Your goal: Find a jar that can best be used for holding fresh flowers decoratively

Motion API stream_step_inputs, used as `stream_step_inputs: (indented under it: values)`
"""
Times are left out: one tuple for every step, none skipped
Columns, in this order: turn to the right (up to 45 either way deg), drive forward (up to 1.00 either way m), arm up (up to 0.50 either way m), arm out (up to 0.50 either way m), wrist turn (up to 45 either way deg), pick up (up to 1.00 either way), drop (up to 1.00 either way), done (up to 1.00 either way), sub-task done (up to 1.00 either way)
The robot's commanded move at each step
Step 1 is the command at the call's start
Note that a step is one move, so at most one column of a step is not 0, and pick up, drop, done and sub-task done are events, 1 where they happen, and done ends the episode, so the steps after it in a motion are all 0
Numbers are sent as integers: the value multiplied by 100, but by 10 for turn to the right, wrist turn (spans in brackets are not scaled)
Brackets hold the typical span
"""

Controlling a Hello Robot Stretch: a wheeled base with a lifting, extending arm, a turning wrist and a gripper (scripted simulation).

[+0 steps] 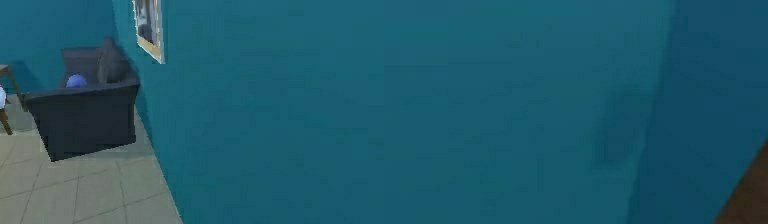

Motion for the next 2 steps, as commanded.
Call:
stream_step_inputs:
  values:
    - [-450,0,0,0,0,0,0,0,0]
    - [-450,0,0,0,0,0,0,0,0]
